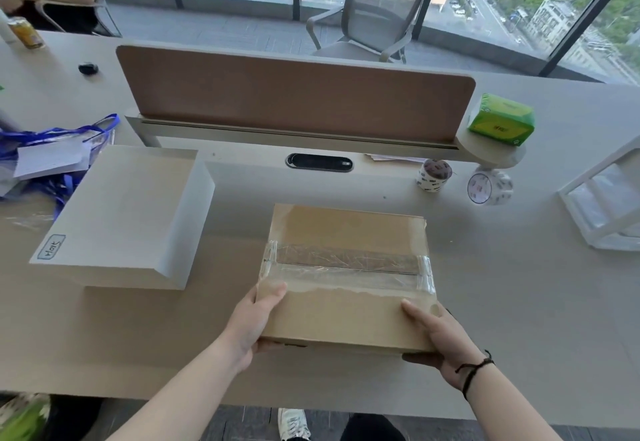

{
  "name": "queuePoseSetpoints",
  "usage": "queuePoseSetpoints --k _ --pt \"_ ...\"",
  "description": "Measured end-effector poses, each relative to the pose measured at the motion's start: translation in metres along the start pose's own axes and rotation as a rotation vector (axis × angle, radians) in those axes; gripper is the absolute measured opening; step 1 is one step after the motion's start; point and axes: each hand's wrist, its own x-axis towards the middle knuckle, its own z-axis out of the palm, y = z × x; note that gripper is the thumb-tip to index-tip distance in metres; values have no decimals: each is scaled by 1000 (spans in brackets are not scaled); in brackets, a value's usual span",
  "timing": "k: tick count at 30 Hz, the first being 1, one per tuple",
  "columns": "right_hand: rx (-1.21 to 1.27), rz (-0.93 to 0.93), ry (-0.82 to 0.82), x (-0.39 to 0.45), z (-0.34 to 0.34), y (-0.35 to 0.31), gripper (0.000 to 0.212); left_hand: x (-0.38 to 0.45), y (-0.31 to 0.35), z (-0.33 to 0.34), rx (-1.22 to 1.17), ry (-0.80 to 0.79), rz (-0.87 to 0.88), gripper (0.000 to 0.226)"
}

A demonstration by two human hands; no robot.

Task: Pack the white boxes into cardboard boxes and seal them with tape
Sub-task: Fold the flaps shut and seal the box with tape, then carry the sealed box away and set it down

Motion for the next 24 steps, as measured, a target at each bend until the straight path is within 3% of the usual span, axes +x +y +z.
queuePoseSetpoints --k 11,24 --pt "-150 -101 -153 12 -31 -27 42 -25 -16 25 -106 76 15 37" --pt "-386 -315 -523 1 18 -80 42 -120 -43 3 -397 393 190 47"
